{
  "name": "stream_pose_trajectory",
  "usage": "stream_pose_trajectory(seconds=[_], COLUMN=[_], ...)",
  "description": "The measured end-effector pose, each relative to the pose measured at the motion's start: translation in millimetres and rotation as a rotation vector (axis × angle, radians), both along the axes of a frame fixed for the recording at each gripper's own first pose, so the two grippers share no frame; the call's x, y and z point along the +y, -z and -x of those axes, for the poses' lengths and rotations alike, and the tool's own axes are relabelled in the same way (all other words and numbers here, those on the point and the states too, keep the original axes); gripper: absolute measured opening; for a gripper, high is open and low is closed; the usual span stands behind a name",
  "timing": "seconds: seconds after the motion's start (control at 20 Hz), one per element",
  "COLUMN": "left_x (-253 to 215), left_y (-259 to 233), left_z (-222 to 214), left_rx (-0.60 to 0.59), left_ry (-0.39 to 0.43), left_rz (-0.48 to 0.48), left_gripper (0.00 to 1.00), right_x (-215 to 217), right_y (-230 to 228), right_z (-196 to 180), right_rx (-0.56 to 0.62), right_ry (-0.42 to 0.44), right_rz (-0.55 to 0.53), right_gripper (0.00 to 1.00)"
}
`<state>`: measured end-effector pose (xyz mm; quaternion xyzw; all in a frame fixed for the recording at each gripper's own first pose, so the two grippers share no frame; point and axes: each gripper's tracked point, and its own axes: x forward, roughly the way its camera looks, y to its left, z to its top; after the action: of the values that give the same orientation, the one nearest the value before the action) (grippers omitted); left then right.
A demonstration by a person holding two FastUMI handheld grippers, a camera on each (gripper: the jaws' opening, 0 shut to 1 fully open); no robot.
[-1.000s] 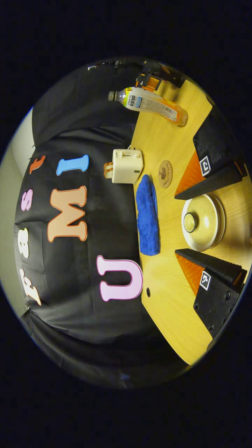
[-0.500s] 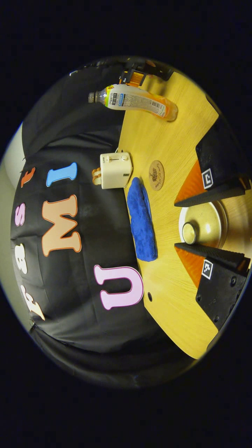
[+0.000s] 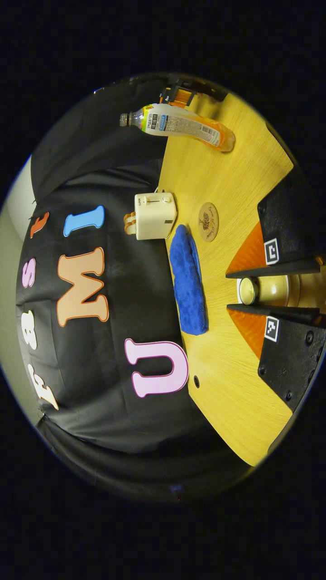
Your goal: Open the teacup lid with one hand, grasp the water bottle and pour water into the teacup with the other hand; after pouring, place the water bottle on the coaster and then close the teacup lid.
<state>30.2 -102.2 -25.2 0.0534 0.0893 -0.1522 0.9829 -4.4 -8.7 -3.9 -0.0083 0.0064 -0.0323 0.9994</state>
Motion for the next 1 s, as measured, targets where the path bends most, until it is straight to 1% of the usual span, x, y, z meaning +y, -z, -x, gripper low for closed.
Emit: stream_pose_trajectory(seconds=[0.1,0.15,0.2,0.25,0.35,0.4,0.45,0.5,0.55,0.75,0.8,0.85,0.9,1.0], left_x=[-1,-2,-2,0,1,5,8,11,15,27,33,37,41,48], left_y=[0,-2,-9,-18,-32,-37,-41,-44,-47,-52,-53,-54,-54,-53], left_z=[0,0,1,0,1,2,3,4,4,10,11,11,12,15], left_rx=[0.006,0.006,-0.005,-0.023,-0.052,-0.064,-0.076,-0.083,-0.089,-0.097,-0.104,-0.104,-0.107,-0.106], left_ry=[0.003,0.005,0.005,0.007,0.008,0.006,0.003,0.0,-0.004,-0.014,-0.021,-0.027,-0.031,-0.039], left_rz=[0.023,0.04,0.06,0.077,0.1,0.101,0.101,0.101,0.107,0.118,0.113,0.106,0.102,0.099], left_gripper=[0.23,0.23,0.23,0.23,0.23,0.23,0.23,0.23,0.23,0.23,0.23,0.23,0.23,0.23], right_x=[-2,-3,-3,-1,1,3,5,9,12,39,47,57,67,83], right_y=[-7,-11,-13,-16,-18,-17,-16,-15,-14,-7,-4,0,4,10], right_z=[5,8,11,16,24,28,33,38,43,61,65,69,70,72], right_rx=[-0.004,-0.009,-0.013,-0.013,-0.007,0.001,0.01,0.016,0.023,0.043,0.052,0.063,0.073,0.087], right_ry=[0.008,0.013,0.021,0.026,0.029,0.025,0.021,0.014,0.005,-0.068,-0.092,-0.122,-0.148,-0.19], right_rz=[0.004,0.002,0.004,0.012,0.025,0.028,0.031,0.032,0.032,0.02,0.014,0.01,0.009,0.006], right_gripper=[0.99,0.99,0.95,0.99,1.0,0.98,1.0,0.98,0.99,0.99,0.94,0.99,0.98,0.95])
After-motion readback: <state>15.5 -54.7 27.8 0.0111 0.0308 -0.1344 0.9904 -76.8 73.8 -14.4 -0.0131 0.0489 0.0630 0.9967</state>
